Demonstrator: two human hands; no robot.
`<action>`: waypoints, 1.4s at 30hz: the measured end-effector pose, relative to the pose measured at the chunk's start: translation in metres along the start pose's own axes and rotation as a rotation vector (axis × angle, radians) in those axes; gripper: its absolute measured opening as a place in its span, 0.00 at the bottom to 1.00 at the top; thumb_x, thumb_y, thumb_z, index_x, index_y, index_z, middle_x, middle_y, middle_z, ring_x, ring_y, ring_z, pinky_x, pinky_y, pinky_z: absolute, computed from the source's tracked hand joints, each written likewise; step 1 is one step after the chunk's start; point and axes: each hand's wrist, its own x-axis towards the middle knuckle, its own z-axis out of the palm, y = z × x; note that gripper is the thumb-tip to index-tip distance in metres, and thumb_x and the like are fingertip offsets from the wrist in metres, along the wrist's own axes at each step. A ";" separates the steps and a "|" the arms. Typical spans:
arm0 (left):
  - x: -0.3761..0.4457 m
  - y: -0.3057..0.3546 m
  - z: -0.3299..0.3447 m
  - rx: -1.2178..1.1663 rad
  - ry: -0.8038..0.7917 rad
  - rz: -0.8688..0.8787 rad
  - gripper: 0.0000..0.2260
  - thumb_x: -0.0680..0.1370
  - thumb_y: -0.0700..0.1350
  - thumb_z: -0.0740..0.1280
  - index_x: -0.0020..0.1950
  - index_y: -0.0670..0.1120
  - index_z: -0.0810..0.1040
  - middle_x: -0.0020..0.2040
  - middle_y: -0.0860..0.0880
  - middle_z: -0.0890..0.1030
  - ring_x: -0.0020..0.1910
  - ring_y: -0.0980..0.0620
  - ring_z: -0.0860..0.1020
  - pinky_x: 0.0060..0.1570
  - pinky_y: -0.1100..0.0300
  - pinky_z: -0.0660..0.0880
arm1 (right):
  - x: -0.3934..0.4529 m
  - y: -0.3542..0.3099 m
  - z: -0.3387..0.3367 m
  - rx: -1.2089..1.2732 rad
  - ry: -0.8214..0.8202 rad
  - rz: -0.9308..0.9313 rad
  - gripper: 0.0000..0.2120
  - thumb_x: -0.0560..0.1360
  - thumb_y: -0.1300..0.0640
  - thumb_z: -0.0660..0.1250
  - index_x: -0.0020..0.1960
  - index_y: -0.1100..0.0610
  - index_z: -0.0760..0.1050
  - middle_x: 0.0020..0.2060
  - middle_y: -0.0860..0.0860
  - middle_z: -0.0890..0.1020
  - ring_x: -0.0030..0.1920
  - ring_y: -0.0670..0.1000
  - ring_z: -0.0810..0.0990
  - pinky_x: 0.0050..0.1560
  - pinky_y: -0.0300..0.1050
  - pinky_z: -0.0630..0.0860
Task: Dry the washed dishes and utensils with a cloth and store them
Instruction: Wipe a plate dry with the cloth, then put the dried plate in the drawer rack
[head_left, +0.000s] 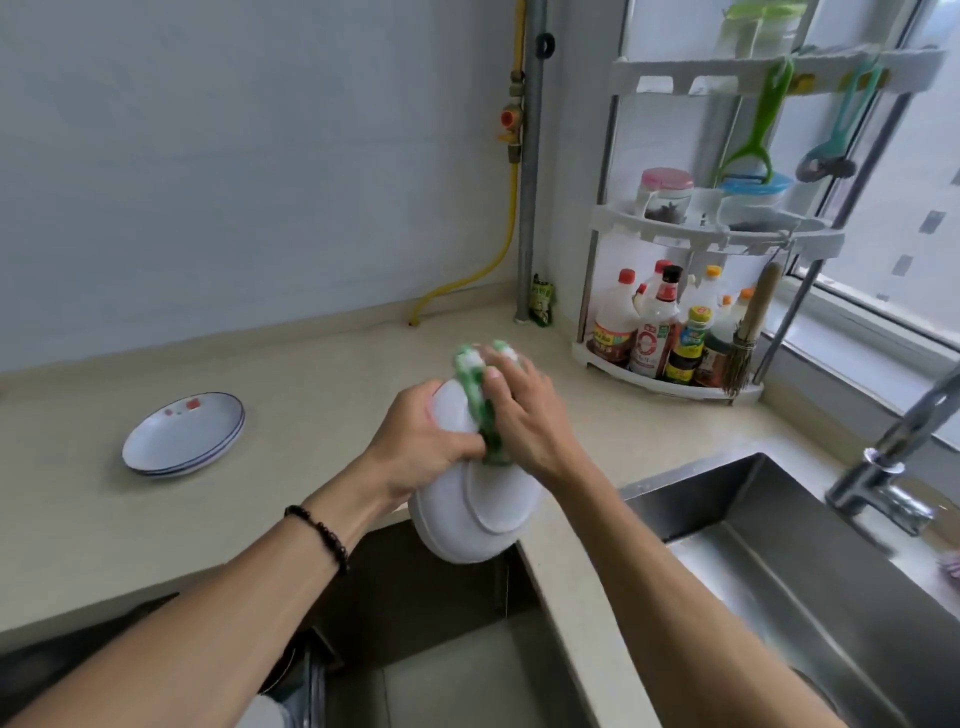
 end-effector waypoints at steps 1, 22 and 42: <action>-0.006 -0.006 -0.014 0.003 -0.012 0.024 0.18 0.67 0.28 0.75 0.53 0.44 0.80 0.47 0.46 0.85 0.47 0.48 0.84 0.43 0.59 0.79 | -0.006 -0.013 0.021 -0.068 -0.032 -0.081 0.22 0.84 0.44 0.49 0.73 0.44 0.70 0.75 0.50 0.68 0.74 0.51 0.62 0.70 0.50 0.58; -0.216 -0.230 -0.363 1.040 -0.217 0.506 0.23 0.58 0.40 0.74 0.47 0.55 0.69 0.26 0.52 0.73 0.24 0.49 0.65 0.27 0.63 0.56 | -0.129 -0.133 0.383 0.629 -0.369 0.946 0.16 0.65 0.63 0.70 0.52 0.67 0.78 0.43 0.64 0.79 0.40 0.60 0.80 0.45 0.55 0.78; -0.325 -0.551 -0.441 -0.037 0.277 -0.876 0.14 0.72 0.45 0.72 0.57 0.49 0.75 0.48 0.47 0.83 0.42 0.48 0.83 0.36 0.54 0.81 | -0.239 -0.037 0.657 0.132 -0.617 1.131 0.01 0.75 0.71 0.63 0.45 0.67 0.72 0.32 0.61 0.78 0.25 0.54 0.77 0.27 0.41 0.73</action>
